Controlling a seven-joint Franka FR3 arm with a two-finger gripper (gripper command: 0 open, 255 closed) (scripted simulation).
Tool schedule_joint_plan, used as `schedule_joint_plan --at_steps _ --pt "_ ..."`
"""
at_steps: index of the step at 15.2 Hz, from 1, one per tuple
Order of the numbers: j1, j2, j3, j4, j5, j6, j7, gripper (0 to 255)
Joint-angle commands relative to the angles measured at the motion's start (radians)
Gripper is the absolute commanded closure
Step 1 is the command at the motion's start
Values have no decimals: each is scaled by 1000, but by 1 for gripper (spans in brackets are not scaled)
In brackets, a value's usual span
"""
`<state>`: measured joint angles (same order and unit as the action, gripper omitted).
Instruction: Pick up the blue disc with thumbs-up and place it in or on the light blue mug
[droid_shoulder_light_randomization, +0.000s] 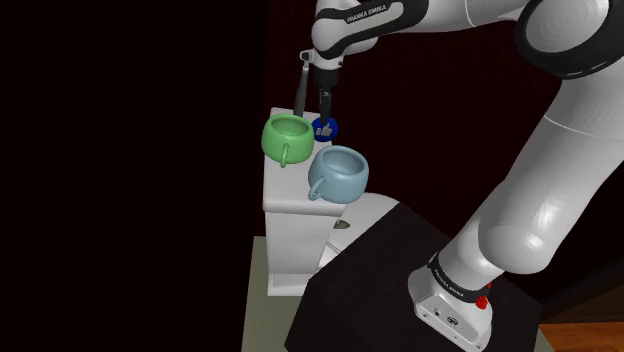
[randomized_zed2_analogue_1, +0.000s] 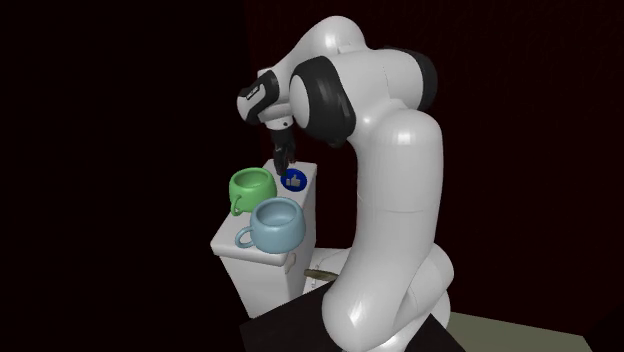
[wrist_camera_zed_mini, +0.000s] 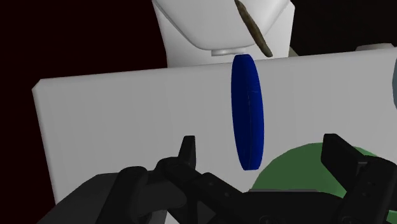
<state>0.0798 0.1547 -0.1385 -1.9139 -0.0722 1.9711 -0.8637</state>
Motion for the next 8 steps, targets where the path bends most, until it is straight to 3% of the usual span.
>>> schedule_joint_plan --at_steps 1,8 --pt "-1 9 0 -17 0 26 -1 0" --pt "-2 14 -1 -31 0 46 -1 0"
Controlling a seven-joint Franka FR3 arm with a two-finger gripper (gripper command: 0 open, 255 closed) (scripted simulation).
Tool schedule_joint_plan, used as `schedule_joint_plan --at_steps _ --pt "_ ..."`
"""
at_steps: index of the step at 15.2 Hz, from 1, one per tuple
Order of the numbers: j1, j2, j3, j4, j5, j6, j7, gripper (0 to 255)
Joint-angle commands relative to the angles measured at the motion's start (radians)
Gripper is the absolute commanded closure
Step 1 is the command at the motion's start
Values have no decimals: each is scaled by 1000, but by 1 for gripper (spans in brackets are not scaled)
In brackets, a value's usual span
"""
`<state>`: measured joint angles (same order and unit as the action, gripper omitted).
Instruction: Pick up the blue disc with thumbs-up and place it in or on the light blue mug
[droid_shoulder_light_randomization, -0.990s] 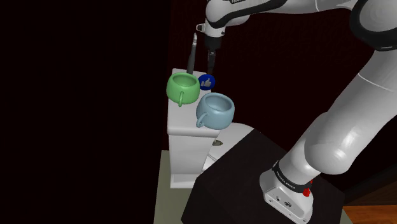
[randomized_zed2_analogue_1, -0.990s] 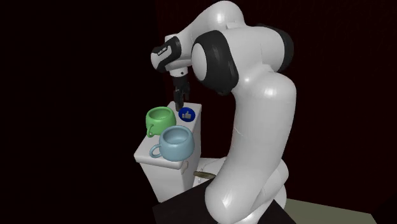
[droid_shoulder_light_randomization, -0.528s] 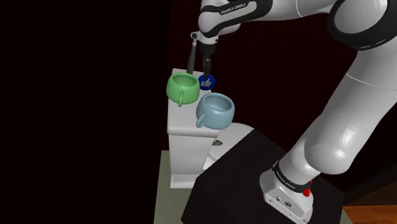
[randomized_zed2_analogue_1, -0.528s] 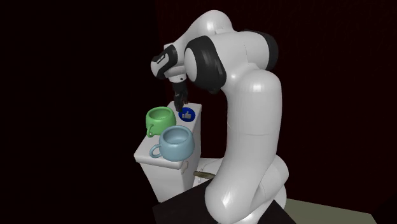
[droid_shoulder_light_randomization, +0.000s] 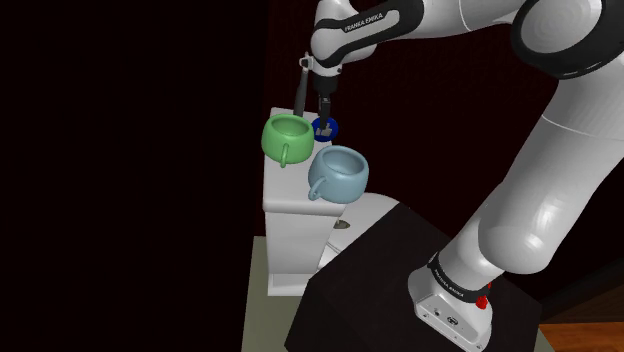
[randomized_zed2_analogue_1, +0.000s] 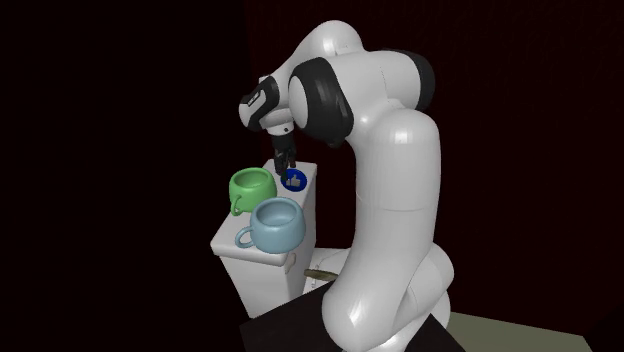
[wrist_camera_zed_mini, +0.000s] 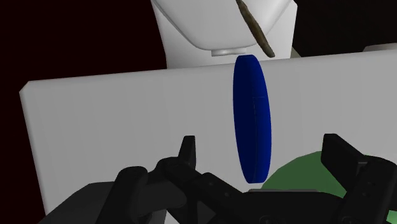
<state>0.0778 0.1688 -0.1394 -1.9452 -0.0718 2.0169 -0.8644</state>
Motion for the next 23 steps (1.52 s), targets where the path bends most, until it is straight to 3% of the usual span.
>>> schedule_joint_plan --at_steps 1,2,3,12,23 --pt "0 0 0 0 0 0 0 0" --pt "0 0 0 0 0 0 0 0" --pt "0 0 0 0 0 0 0 255" --pt "0 0 0 0 0 0 0 255" --pt "2 -47 0 91 -3 -137 -6 255"
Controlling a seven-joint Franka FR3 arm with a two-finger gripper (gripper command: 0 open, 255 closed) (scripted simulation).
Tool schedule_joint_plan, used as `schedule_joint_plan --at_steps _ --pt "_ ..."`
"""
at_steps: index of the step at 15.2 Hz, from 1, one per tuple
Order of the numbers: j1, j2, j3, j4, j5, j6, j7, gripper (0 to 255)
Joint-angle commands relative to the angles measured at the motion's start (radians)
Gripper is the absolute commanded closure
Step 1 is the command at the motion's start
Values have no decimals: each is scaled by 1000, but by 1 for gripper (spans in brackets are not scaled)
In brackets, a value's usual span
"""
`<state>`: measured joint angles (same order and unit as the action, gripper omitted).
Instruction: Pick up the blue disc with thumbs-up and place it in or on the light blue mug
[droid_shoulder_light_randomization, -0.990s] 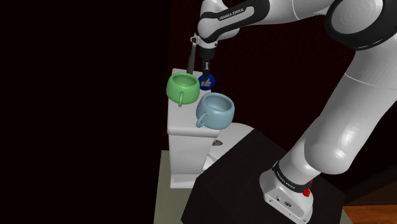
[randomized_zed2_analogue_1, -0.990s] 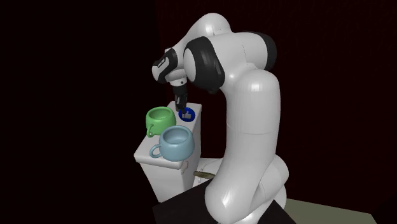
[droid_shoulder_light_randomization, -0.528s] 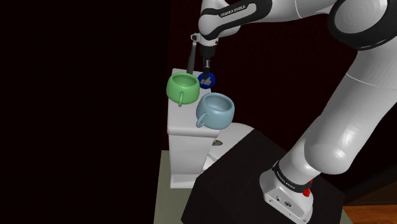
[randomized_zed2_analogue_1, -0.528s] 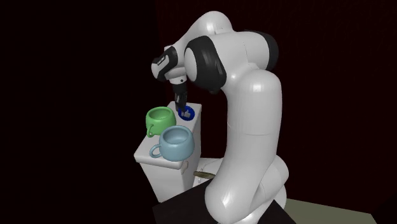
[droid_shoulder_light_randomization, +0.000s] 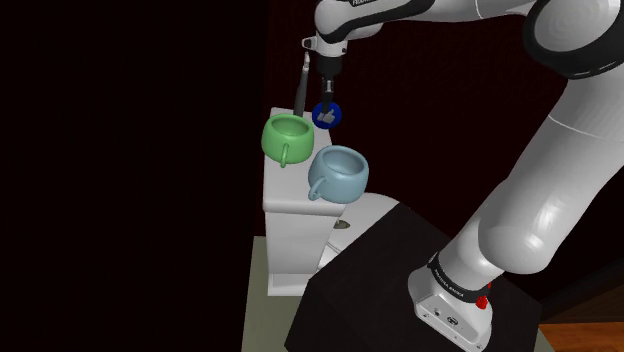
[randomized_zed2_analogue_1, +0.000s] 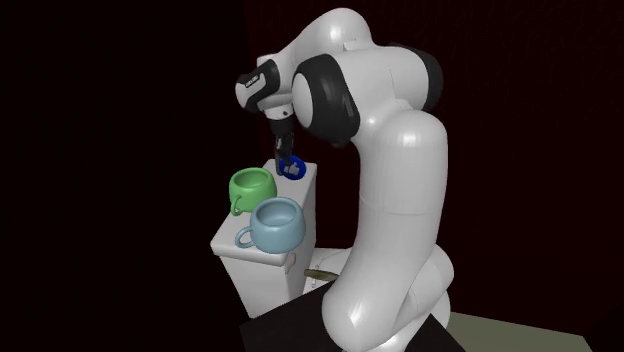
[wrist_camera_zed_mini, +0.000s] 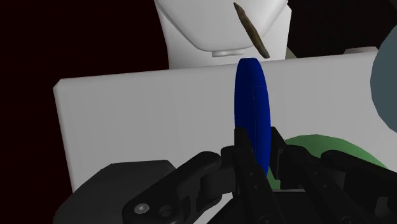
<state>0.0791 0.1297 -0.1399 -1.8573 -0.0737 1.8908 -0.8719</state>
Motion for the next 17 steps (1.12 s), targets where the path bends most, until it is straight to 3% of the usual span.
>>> schedule_joint_plan --at_steps 1,17 --pt "1 -11 1 13 -1 -24 0 255" --pt "3 -31 1 202 -1 -233 -13 255"
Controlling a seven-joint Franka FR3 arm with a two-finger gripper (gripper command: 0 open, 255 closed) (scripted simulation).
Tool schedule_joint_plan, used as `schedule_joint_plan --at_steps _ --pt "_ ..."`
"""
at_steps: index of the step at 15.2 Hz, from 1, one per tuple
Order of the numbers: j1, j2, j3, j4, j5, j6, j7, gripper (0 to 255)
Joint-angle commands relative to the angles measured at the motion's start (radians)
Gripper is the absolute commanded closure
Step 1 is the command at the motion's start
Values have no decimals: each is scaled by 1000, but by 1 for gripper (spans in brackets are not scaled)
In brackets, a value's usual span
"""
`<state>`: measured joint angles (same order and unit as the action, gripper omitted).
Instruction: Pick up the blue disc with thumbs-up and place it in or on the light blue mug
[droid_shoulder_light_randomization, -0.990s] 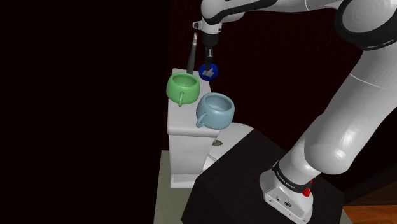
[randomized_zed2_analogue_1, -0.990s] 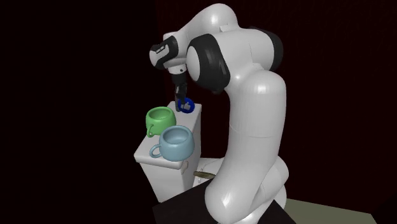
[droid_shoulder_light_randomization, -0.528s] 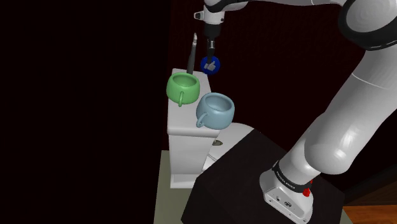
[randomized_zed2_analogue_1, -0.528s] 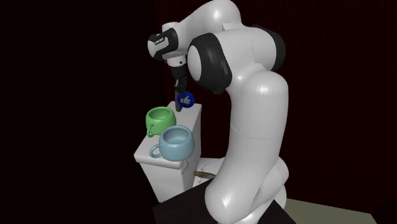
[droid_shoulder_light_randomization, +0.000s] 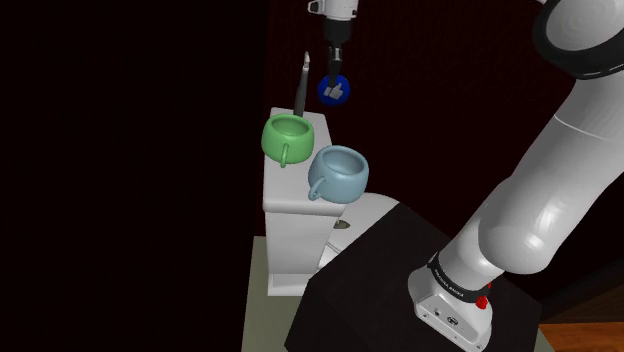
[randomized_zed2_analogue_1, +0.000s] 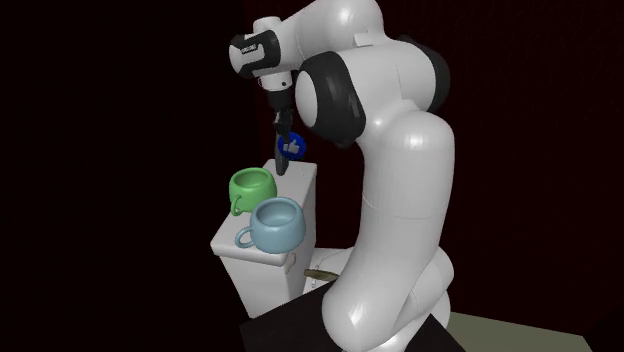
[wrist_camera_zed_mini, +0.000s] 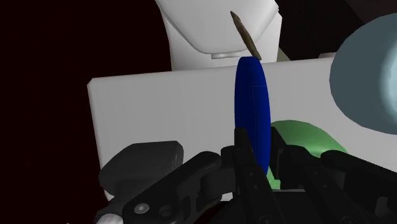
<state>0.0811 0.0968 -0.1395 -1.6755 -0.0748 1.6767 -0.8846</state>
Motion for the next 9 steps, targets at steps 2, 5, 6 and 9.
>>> schedule_joint_plan --at_steps 2,5,6,9 --pt "1 3 0 49 1 -46 -3 255" --pt "0 7 0 89 1 -83 -6 255" --pt "10 -28 7 50 -2 -79 12 255" --pt "37 -127 31 -56 -10 -76 64 255"
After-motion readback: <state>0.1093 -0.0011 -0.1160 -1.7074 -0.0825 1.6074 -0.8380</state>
